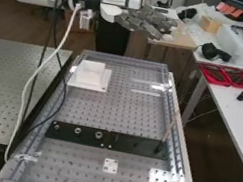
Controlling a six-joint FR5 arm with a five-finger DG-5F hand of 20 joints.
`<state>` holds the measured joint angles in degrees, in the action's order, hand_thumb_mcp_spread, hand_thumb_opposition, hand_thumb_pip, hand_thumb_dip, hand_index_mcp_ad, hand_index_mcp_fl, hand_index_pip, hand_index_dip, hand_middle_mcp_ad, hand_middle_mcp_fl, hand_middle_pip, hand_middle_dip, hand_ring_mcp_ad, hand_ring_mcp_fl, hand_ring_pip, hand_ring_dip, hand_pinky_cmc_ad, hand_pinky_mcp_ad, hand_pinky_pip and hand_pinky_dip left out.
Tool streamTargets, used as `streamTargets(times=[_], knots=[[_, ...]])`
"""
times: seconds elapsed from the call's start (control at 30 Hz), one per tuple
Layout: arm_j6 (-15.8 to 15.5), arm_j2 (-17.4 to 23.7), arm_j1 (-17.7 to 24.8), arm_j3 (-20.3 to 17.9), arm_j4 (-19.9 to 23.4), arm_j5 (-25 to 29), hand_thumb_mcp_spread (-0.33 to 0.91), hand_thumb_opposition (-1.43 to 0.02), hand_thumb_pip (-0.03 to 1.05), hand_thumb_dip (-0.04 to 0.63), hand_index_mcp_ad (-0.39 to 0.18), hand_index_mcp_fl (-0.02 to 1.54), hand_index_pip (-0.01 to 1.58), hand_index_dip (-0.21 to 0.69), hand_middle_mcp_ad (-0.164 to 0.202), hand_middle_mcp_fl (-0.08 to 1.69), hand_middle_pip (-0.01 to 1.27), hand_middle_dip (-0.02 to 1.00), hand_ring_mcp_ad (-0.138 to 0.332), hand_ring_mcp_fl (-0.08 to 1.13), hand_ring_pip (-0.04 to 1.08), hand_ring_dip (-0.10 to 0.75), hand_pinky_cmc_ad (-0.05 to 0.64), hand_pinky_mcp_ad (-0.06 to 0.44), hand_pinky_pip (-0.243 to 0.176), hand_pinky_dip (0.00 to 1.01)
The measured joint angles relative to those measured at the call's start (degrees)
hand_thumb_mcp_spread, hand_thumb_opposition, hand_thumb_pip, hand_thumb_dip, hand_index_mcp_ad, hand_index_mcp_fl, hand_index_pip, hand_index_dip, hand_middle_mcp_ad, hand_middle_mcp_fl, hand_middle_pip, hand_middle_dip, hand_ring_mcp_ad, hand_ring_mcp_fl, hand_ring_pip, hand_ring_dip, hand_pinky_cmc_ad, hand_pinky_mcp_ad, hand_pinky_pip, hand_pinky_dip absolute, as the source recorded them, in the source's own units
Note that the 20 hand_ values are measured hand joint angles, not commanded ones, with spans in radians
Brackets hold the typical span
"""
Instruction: Grab the paper clip and place it in the clear container
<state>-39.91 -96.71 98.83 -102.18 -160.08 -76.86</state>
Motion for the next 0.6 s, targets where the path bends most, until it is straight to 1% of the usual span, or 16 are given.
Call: streamTargets(times=[0.07, 0.43, 0.47, 0.6], knots=[[-0.34, 0.12, -0.25, 0.08, -0.35, -0.35, 0.4, -0.77, 0.5, 0.262, -0.187, 0.36, 0.37, 0.176, 0.002, 0.16, 0.13, 0.2, 0.094, 0.0, 0.1, 0.099, 0.367, 0.279, -0.031, 0.33], [-2.0, 1.08, -1.44, 0.25, -2.27, -1.79, 0.4, -0.77, 0.5, 0.262, -0.187, 0.37, 0.35, 0.188, 0.002, 0.16, 0.13, 0.2, 0.094, 0.0, 0.1, 0.099, 0.367, 0.281, -0.031, 0.33], [-2.19, 1.29, -1.59, 0.24, -2.44, -1.84, 0.4, -0.77, 0.5, 0.262, -0.187, 0.37, 0.35, 0.188, 0.002, 0.16, 0.13, 0.2, 0.094, 0.0, 0.1, 0.099, 0.368, 0.281, -0.038, 0.33], [-2.56, 1.81, -1.91, 0.29, -2.85, -1.86, 0.4, -0.77, 0.5, 0.262, -0.182, 0.37, 0.34, 0.188, 0.0, 0.16, 0.13, 0.2, 0.094, 0.0, 0.1, 0.099, 0.367, 0.281, -0.044, 0.33]])
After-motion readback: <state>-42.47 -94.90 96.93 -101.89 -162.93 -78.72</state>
